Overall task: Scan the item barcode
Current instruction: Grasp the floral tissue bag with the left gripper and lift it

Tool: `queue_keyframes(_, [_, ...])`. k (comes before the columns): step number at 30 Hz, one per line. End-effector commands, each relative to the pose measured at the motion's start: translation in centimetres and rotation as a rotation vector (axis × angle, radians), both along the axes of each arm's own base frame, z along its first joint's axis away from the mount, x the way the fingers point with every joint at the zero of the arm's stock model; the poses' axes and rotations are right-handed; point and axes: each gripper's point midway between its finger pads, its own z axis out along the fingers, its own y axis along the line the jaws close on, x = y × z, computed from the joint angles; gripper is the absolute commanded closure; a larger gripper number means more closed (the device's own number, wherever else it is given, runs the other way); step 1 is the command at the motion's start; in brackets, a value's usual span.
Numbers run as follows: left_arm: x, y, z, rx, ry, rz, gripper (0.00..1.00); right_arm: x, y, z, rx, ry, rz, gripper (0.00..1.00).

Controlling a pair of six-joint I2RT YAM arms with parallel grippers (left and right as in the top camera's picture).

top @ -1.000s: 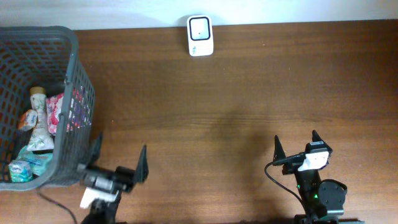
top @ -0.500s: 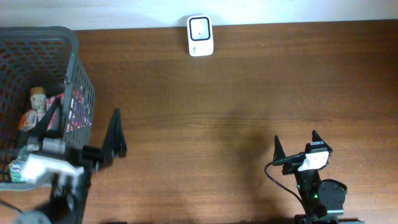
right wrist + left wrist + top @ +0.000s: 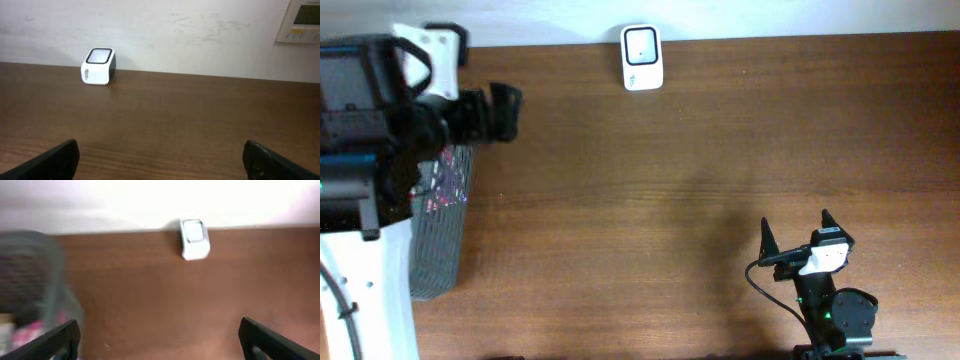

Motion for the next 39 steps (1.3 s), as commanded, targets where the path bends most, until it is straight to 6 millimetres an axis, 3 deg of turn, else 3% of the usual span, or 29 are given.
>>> queue_keyframes(1, [0.5, 7.1, 4.9, 0.031, -0.162, 0.294, 0.01, 0.0, 0.1, -0.3, 0.005, 0.005, 0.003, 0.01])
queue_keyframes(3, [0.0, 13.3, 6.4, 0.091, -0.227, 0.491, 0.01, 0.0, 0.1, -0.3, 0.005, 0.005, 0.003, 0.01])
queue_keyframes(5, [-1.2, 17.6, 5.8, 0.14, -0.196, 0.64, 0.01, 0.0, 0.1, -0.3, 0.005, 0.005, 0.003, 0.01])
queue_keyframes(8, [-3.5, 22.3, -0.3, 0.192, 0.065, 0.799, 0.01, 0.0, 0.1, -0.3, 0.005, 0.005, 0.003, 0.01])
queue_keyframes(10, [-3.6, 24.1, -4.8, 0.199, 0.233, 0.828, 0.01, 0.0, 0.1, -0.3, 0.005, 0.005, 0.003, 0.01])
queue_keyframes(14, [-1.7, 25.2, -12.8, 0.238, 0.505, 0.717, 0.01, 0.0, 0.1, -0.3, 0.005, 0.005, 0.003, 0.01])
queue_keyframes(16, [-0.9, 25.6, -16.2, 0.224, 0.604, 0.697, 0.13, 0.0, 0.1, -0.3, 0.005, 0.005, 0.003, 0.02])
queue_keyframes(19, [0.8, 24.1, -21.4, 0.112, 0.717, 0.575, 0.24, 0.0, 0.1, -0.3, 0.005, 0.005, 0.003, 0.01])
queue_keyframes(21, [0.9, 24.2, -24.9, 0.095, 0.806, 0.558, 0.11, 0.0, 0.1, -0.3, 0.005, 0.005, 0.003, 0.01])
queue_keyframes(23, [0.8, 24.1, -27.4, 0.082, 0.878, 0.544, 0.12, 0.0, 0.1, -0.3, 0.005, 0.005, 0.003, 0.01])
queue_keyframes(28, [-0.1, 24.3, -30.8, -0.075, 0.956, 0.517, 0.14, 0.0, 0.1, -0.3, 0.005, 0.005, 0.003, 0.01])
queue_keyframes(32, [0.9, 22.9, -30.9, -0.205, 0.89, 0.362, 0.14, 0.0, 0.1, -0.3, 0.005, 0.005, 0.003, 0.01])
queue_keyframes(35, [1.0, 22.8, -31.2, -0.205, 0.885, 0.353, 0.16, 0.0, 0.1, -0.3, 0.005, 0.005, 0.003, 0.01])
queue_keyframes(37, [0.5, 22.5, -32.7, -0.214, 0.907, 0.35, 0.16, 0.0, 0.1, -0.3, 0.005, 0.005, 0.003, 0.01])
queue_keyframes(39, [-0.3, 22.5, -35.8, -0.201, 0.923, 0.358, 0.11, 0.0, 0.1, -0.3, 0.005, 0.005, 0.003, 0.01])
